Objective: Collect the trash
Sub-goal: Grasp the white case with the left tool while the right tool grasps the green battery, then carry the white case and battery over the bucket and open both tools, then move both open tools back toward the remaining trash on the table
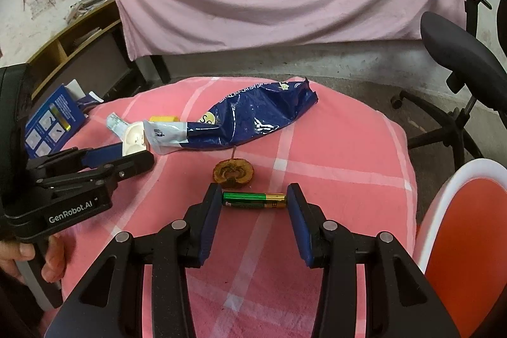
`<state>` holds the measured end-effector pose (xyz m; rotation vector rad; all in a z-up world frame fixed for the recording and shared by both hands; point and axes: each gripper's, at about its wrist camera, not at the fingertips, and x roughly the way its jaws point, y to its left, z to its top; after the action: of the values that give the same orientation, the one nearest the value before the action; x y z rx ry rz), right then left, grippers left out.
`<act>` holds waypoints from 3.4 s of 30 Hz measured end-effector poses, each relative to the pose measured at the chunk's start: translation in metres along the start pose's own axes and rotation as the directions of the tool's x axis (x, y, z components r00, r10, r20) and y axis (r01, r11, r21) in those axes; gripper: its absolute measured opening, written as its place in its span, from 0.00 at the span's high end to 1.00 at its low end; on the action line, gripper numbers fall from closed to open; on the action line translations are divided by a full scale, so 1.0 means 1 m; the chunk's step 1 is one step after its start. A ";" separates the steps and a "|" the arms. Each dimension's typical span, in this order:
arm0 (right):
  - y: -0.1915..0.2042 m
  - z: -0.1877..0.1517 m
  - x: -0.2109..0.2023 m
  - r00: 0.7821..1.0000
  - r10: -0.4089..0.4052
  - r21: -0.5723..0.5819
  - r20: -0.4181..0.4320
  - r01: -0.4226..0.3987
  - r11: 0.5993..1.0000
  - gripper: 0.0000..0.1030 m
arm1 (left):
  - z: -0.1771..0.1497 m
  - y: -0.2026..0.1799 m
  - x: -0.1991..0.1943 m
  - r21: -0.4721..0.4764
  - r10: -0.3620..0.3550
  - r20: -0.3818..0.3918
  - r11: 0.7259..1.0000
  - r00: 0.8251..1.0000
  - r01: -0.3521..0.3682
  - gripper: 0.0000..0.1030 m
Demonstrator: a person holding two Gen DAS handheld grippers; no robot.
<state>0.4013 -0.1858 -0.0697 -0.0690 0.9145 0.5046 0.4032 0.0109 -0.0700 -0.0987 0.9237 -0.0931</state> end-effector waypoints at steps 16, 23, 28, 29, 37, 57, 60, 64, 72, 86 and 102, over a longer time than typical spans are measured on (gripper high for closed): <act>0.016 -0.010 -0.015 0.998 0.023 -0.056 0.050 -0.020 0.998 0.61 | -0.025 0.004 -0.030 -0.051 -0.066 0.058 0.996 0.996 0.069 0.76; 0.024 -0.020 -0.047 0.980 0.072 -0.085 0.186 -0.057 0.995 0.61 | -0.044 -0.001 -0.071 -0.068 -0.067 0.169 0.995 0.983 0.079 0.76; 0.022 -0.029 -0.078 0.940 0.092 -0.090 0.328 -0.066 0.994 0.61 | -0.064 -0.020 -0.106 -0.028 -0.030 0.324 0.999 0.945 0.042 0.76; 0.022 -0.032 -0.083 0.932 0.094 -0.089 0.349 -0.067 0.994 0.61 | -0.067 -0.024 -0.112 -0.021 -0.025 0.353 0.999 0.935 0.034 0.76; 0.013 -0.056 -0.142 0.803 0.070 -0.108 0.592 -0.006 0.994 0.61 | -0.081 -0.067 -0.156 0.042 -0.065 0.536 0.998 0.842 0.050 0.76; -0.086 -0.102 -0.232 0.606 -0.205 0.154 0.769 0.136 0.979 0.61 | -0.067 -0.235 -0.179 0.396 -0.313 0.606 0.916 0.731 0.065 0.76; -0.105 -0.108 -0.234 0.620 -0.246 0.209 0.745 0.133 0.969 0.61 | -0.068 -0.256 -0.171 0.429 -0.342 0.578 0.900 0.741 0.080 0.76; -0.125 -0.112 -0.236 0.640 -0.290 0.271 0.712 0.131 0.954 0.61 | -0.066 -0.279 -0.157 0.455 -0.369 0.539 0.884 0.757 0.107 0.76; -0.153 -0.120 -0.232 0.695 -0.327 0.338 0.640 0.128 0.933 0.61 | -0.067 -0.300 -0.131 0.470 -0.396 0.446 0.867 0.803 0.166 0.76; -0.174 -0.121 -0.215 0.792 -0.320 0.386 0.519 0.117 0.915 0.60 | -0.050 -0.305 -0.094 0.368 -0.405 0.286 0.883 0.868 0.291 0.76; -0.166 -0.112 -0.212 0.793 -0.313 0.378 0.523 0.114 0.919 0.36 | -0.042 -0.254 -0.108 0.247 -0.311 0.339 0.940 0.888 0.235 0.57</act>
<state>0.2862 -0.4447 -0.0003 0.2733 0.3687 0.1273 0.2955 -0.2298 0.0224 -0.0570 0.5084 -0.4175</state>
